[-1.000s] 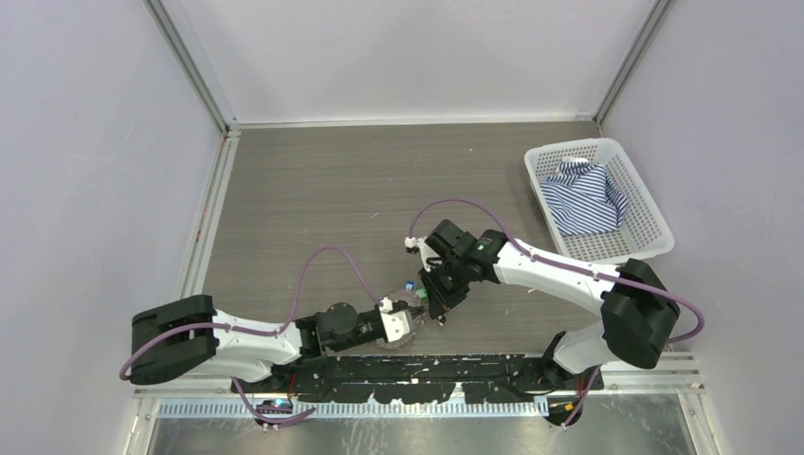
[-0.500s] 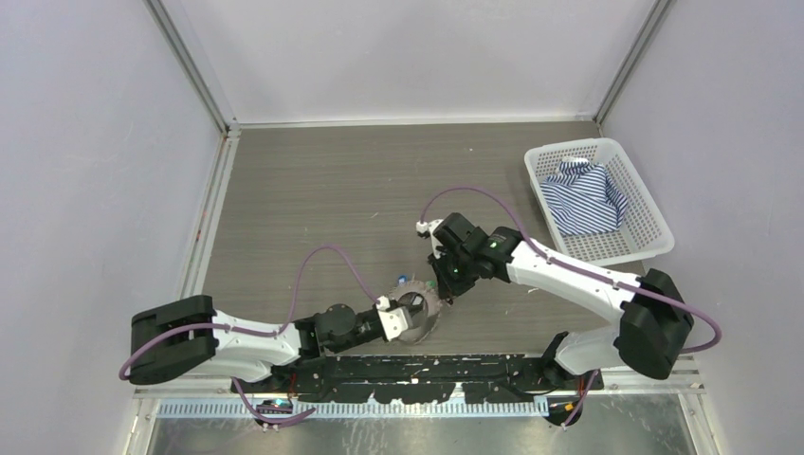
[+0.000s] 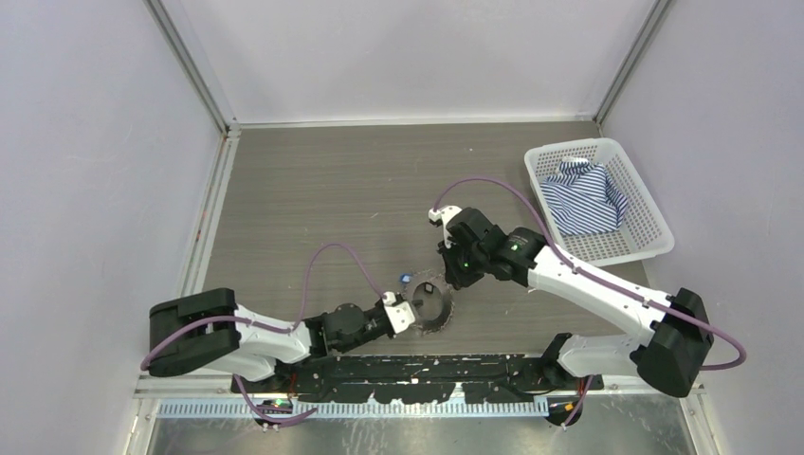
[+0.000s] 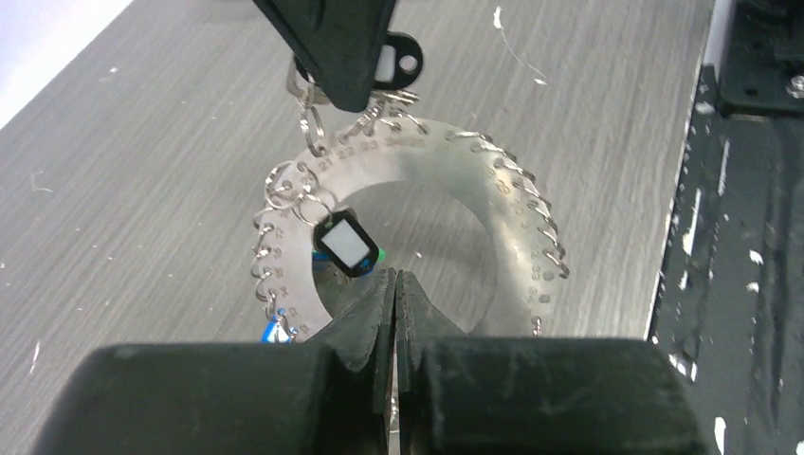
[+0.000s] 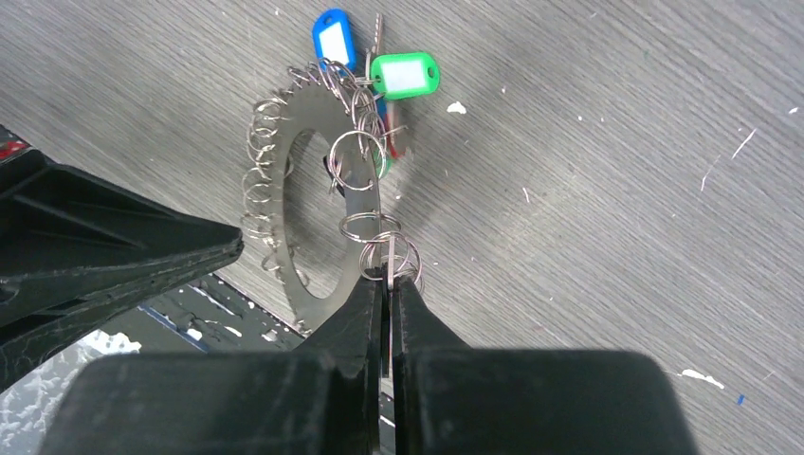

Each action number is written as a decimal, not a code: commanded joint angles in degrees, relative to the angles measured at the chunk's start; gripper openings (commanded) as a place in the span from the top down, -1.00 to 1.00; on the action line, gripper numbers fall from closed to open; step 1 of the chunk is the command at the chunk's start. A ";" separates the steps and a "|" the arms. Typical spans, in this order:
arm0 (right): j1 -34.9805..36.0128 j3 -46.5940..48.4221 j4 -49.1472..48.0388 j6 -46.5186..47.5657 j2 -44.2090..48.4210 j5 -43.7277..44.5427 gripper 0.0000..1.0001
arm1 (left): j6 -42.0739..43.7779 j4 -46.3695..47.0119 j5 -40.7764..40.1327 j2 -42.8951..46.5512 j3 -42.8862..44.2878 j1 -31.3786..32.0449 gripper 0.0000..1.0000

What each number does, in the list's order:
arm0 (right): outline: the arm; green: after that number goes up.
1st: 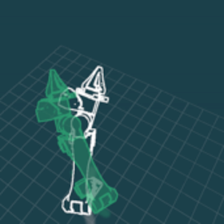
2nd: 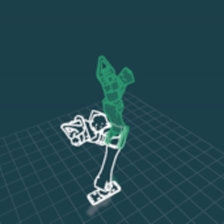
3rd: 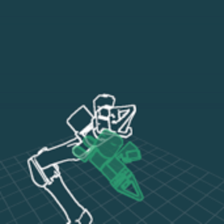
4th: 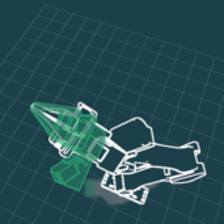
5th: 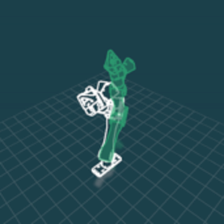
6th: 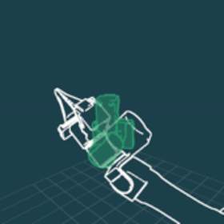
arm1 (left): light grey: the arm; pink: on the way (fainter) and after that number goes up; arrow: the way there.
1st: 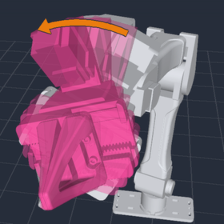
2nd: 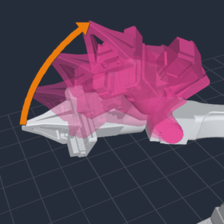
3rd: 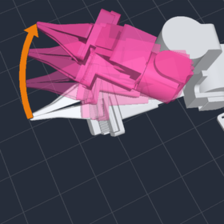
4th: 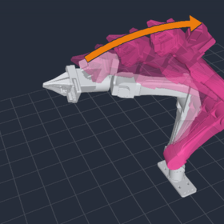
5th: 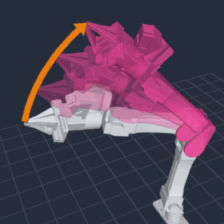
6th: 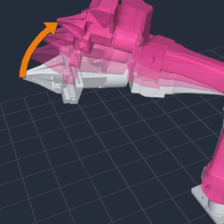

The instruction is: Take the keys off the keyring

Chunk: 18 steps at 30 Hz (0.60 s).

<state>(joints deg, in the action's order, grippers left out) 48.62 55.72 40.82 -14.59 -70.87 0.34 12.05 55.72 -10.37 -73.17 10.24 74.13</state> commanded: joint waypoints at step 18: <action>0.64 -1.36 -8.56 5.26 6.40 -3.20 0.98 | -4.41 0.54 26.87 2.46 9.60 -15.44 0.57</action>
<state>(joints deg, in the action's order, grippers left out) 48.82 53.71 36.23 -10.48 -66.50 -2.26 7.90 59.90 9.87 -72.84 16.03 59.40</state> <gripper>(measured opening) 0.055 0.216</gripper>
